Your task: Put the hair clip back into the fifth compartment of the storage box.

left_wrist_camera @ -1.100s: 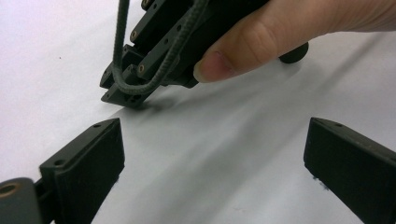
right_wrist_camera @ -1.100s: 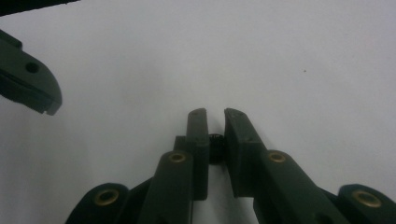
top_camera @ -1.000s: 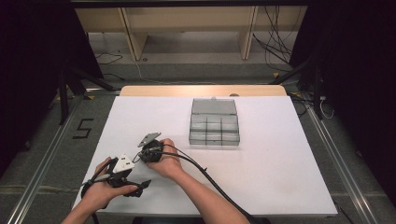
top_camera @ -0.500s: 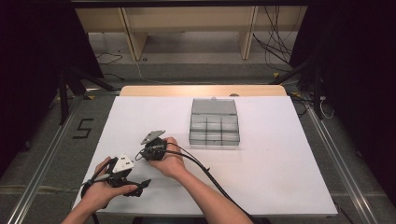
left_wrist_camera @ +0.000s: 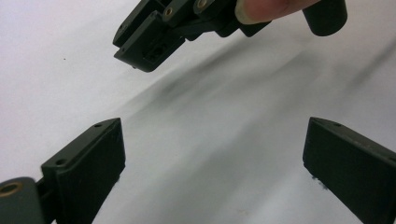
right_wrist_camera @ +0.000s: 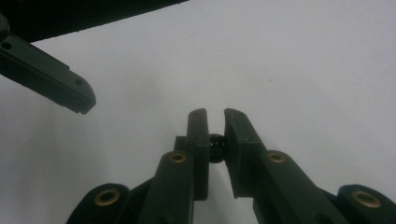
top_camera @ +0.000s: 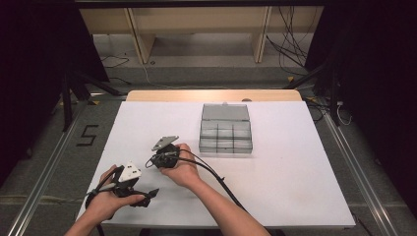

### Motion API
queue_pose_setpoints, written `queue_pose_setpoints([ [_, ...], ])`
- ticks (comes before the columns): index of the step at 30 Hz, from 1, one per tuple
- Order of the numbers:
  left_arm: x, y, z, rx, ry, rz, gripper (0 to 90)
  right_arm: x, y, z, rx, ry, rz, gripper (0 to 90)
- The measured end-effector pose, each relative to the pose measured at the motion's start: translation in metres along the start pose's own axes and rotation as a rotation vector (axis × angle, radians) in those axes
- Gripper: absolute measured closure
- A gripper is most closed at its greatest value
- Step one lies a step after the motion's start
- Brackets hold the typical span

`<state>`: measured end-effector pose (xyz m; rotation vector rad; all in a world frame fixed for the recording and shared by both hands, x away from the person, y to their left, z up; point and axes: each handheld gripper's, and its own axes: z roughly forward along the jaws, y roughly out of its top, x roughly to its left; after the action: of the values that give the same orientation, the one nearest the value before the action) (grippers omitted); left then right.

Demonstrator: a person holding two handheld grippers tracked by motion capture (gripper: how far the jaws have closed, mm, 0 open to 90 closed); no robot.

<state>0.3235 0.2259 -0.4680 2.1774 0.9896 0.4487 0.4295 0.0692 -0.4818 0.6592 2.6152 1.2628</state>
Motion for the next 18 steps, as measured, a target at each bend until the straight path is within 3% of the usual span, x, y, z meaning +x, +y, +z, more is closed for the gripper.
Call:
queue_pose_setpoints([
  [18,0.0004,0.0001,0.0001,0.003,0.000,0.005,5.4,-0.0016,-0.0026,-0.0099,-0.007,-0.009,0.004,81.3],
])
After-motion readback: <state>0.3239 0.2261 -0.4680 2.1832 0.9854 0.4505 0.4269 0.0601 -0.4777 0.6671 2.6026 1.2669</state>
